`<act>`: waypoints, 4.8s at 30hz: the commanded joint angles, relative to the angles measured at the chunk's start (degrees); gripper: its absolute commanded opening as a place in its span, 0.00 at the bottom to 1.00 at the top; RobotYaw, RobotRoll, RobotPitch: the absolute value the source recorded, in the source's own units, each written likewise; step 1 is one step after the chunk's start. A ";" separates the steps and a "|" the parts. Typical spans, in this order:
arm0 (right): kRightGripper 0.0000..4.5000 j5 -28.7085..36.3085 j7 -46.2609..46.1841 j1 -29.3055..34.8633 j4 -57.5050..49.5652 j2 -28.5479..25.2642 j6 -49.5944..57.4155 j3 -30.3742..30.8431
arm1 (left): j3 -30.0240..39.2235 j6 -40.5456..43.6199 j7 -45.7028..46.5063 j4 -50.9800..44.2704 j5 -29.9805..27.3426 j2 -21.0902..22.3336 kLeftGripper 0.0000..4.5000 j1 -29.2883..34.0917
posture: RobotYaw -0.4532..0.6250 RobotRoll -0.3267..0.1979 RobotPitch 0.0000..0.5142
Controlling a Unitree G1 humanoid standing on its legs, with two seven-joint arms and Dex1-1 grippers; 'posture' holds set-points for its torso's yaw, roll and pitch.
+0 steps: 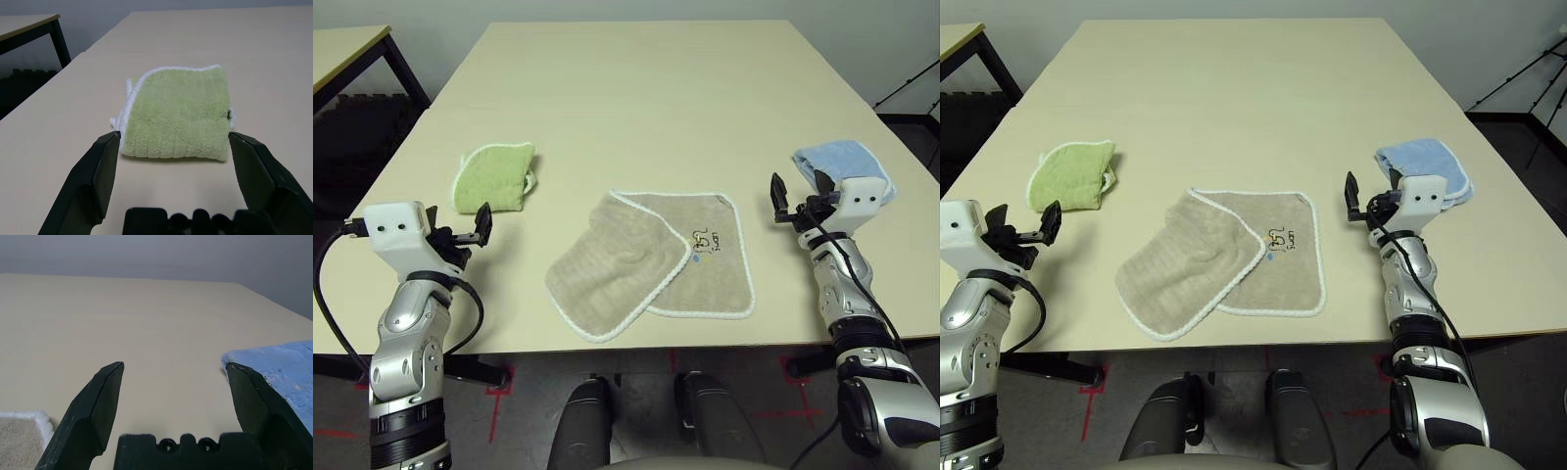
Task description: Fold the towel and set it aside.
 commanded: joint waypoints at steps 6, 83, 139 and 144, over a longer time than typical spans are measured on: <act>1.00 -0.92 0.04 0.43 -1.33 0.01 -0.30 0.40 | -0.36 1.02 1.11 -0.10 1.46 0.12 0.99 -0.02 | 0.36 0.62 0.18; 1.00 -1.64 16.45 -13.11 15.48 -7.34 -3.41 2.26 | -10.41 0.06 -43.93 -9.81 -13.31 16.67 0.99 3.27 | 0.39 0.62 0.20; 0.09 -10.81 37.27 -26.89 19.72 -6.74 43.72 18.37 | -10.48 1.97 -40.23 -10.69 -11.89 17.91 1.00 5.93 | 0.43 0.62 0.23; 0.01 -9.96 36.27 -27.22 18.81 -7.23 41.06 16.56 | -11.07 2.09 -39.93 -10.44 -11.80 17.69 1.00 5.38 | 0.42 0.62 0.24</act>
